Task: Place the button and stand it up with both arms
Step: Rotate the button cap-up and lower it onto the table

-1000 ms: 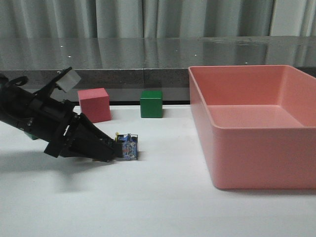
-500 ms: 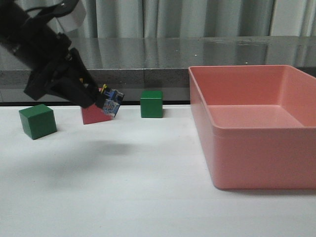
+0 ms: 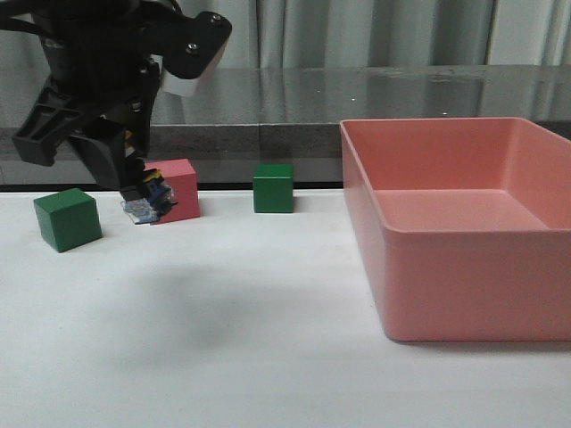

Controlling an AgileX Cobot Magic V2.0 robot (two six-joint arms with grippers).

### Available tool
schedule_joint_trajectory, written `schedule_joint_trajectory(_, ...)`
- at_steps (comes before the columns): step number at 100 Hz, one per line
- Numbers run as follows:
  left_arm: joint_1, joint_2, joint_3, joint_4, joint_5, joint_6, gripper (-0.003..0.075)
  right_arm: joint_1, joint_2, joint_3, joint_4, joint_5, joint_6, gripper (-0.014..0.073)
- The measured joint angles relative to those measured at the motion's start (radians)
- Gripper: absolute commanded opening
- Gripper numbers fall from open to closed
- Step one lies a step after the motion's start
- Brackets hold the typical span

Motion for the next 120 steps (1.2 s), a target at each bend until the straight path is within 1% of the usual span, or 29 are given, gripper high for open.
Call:
schedule_joint_trajectory(11, -0.028, 0.029, -0.001, 0.127, 0.03, -0.096, -0.0019, 0.0, 0.0, 0.0, 0.0, 0.0, 0.0, -0.0076)
schedule_joint_trajectory(16, -0.038, 0.049, -0.003, 0.175, 0.053, -0.117, -0.002, 0.0, 0.0, 0.0, 0.0, 0.0, 0.0, -0.0076)
schedule_joint_trajectory(25, -0.051, 0.093, -0.004, 0.214, 0.081, -0.134, -0.0019, 0.0, 0.0, 0.0, 0.0, 0.0, 0.0, -0.0076)
schedule_joint_trajectory(52, -0.067, 0.171, -0.012, 0.228, 0.092, -0.141, -0.0019, 0.0, 0.0, 0.0, 0.0, 0.0, 0.0, -0.0076)
schedule_joint_trajectory(101, -0.067, 0.188, -0.012, 0.192, 0.09, -0.141, -0.0012, 0.0, 0.0, 0.0, 0.0, 0.0, 0.0, -0.0076)
schedule_joint_trajectory(106, -0.067, 0.19, -0.012, 0.186, 0.09, -0.141, 0.0014, 0.0, 0.0, 0.0, 0.0, 0.0, 0.0, -0.0076)
schedule_joint_trajectory(111, -0.067, 0.19, -0.012, 0.183, 0.09, -0.141, 0.007, 0.0, 0.0, 0.0, 0.0, 0.0, 0.0, -0.0076)
schedule_joint_trajectory(112, -0.067, 0.19, -0.012, 0.181, 0.09, -0.141, 0.007, 0.0, 0.0, 0.0, 0.0, 0.0, 0.0, -0.0076)
schedule_joint_trajectory(118, -0.067, 0.19, -0.012, 0.175, 0.088, -0.141, 0.0164, 0.0, 0.0, 0.0, 0.0, 0.0, 0.0, -0.0076)
schedule_joint_trajectory(120, -0.067, 0.19, -0.012, 0.174, 0.088, -0.141, 0.0214, 0.0, 0.0, 0.0, 0.0, 0.0, 0.0, -0.0076)
